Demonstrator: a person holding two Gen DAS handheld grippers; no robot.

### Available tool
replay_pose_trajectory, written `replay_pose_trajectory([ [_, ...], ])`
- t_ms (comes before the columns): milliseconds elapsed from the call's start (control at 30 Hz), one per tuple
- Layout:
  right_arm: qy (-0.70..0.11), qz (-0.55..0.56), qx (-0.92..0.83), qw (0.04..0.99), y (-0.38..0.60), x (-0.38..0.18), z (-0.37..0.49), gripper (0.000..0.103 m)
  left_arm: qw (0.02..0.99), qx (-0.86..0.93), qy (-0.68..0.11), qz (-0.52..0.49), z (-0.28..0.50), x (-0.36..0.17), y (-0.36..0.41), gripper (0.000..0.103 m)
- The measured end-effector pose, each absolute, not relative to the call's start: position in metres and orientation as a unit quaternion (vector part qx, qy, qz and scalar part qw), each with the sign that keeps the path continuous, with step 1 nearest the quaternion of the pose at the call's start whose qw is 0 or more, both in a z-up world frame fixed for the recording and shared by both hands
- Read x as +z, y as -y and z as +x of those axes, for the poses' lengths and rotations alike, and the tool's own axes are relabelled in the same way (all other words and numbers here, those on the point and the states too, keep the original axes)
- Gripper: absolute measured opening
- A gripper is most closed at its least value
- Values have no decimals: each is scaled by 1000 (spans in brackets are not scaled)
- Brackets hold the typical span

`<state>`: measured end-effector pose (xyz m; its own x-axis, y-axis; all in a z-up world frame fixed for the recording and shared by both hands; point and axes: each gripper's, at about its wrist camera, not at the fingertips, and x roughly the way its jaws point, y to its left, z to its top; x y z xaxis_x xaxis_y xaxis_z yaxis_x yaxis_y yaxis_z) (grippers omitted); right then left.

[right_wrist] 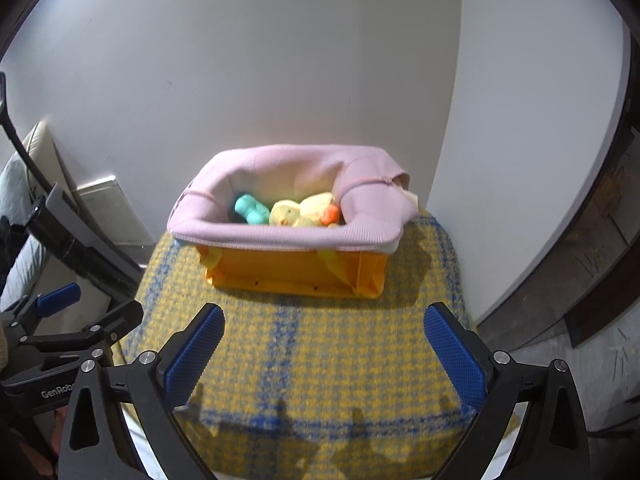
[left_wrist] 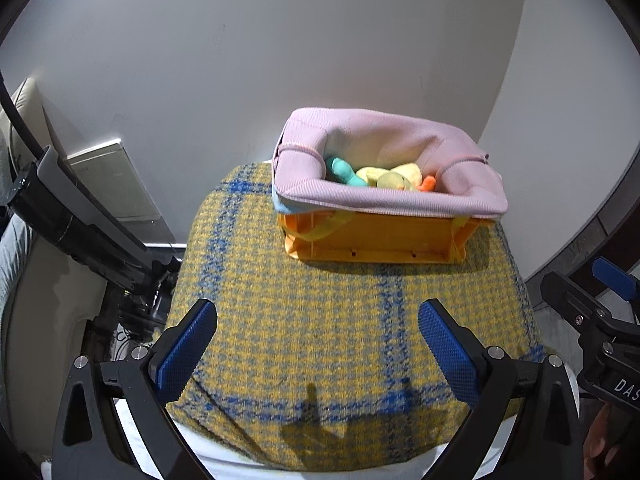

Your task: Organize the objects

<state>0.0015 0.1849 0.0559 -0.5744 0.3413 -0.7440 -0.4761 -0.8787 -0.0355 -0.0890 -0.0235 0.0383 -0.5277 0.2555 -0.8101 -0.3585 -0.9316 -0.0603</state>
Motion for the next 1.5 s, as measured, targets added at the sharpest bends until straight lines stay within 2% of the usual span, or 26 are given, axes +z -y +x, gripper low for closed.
replay_pose_trajectory([
  [600, -92, -438, 867, 220, -160, 25, 40, 100, 171, 842, -80, -505, -40, 1, 38, 103],
  [1500, -115, -462, 851, 222, -159, 20, 60, 100, 168, 835, -85, -517, -18, 0, 44, 103],
])
